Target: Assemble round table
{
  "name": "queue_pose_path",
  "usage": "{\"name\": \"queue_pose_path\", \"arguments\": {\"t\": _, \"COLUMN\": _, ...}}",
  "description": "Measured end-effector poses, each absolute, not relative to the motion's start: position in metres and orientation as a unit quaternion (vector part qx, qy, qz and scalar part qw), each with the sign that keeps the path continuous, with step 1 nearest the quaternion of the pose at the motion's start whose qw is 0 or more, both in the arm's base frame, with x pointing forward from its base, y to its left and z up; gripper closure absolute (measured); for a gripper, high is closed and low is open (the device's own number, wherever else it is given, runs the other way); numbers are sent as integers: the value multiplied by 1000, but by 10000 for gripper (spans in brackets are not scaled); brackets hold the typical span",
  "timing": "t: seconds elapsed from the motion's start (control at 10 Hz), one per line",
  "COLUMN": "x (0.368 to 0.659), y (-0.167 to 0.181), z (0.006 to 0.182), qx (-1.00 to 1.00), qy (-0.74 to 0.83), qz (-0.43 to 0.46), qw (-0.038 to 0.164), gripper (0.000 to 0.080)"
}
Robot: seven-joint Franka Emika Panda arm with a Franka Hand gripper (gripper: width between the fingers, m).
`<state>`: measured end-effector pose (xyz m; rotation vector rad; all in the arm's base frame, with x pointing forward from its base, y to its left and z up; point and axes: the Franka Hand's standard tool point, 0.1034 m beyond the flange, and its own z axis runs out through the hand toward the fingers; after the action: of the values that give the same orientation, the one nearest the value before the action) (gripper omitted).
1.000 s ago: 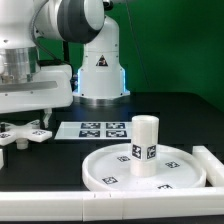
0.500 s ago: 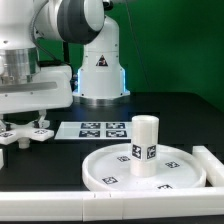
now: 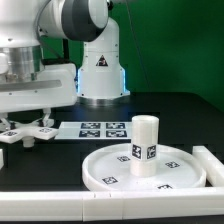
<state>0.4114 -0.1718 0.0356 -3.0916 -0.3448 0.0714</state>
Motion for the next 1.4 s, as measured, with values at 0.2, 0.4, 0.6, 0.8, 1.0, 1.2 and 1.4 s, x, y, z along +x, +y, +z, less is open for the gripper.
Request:
{"name": "queue_pose_path", "arguments": {"t": 0.2, "x": 417, "y": -155, "z": 44, "qx": -995, "qy": -95, "qz": 24, "qw": 23, "gripper": 357}}
{"name": "queue_pose_path", "arguments": {"t": 0.4, "x": 429, "y": -120, "z": 59, "qx": -997, "qy": -59, "qz": 27, "qw": 34, "gripper": 357}}
{"name": "queue_pose_path", "arguments": {"t": 0.6, "x": 441, "y": -93, "z": 68, "qx": -998, "qy": -48, "qz": 29, "qw": 39, "gripper": 357}}
{"name": "queue_pose_path", "arguments": {"t": 0.8, "x": 444, "y": -93, "z": 62, "qx": -997, "qy": -66, "qz": 22, "qw": 32, "gripper": 357}}
{"name": "queue_pose_path", "arguments": {"t": 1.0, "x": 430, "y": -107, "z": 50, "qx": -998, "qy": -58, "qz": 23, "qw": 30, "gripper": 357}}
{"name": "queue_pose_path", "arguments": {"t": 1.2, "x": 430, "y": -106, "z": 49, "qx": -997, "qy": -61, "qz": 23, "qw": 30, "gripper": 357}}
{"name": "queue_pose_path", "arguments": {"t": 1.4, "x": 443, "y": -86, "z": 65, "qx": -998, "qy": -49, "qz": 32, "qw": 36, "gripper": 357}}
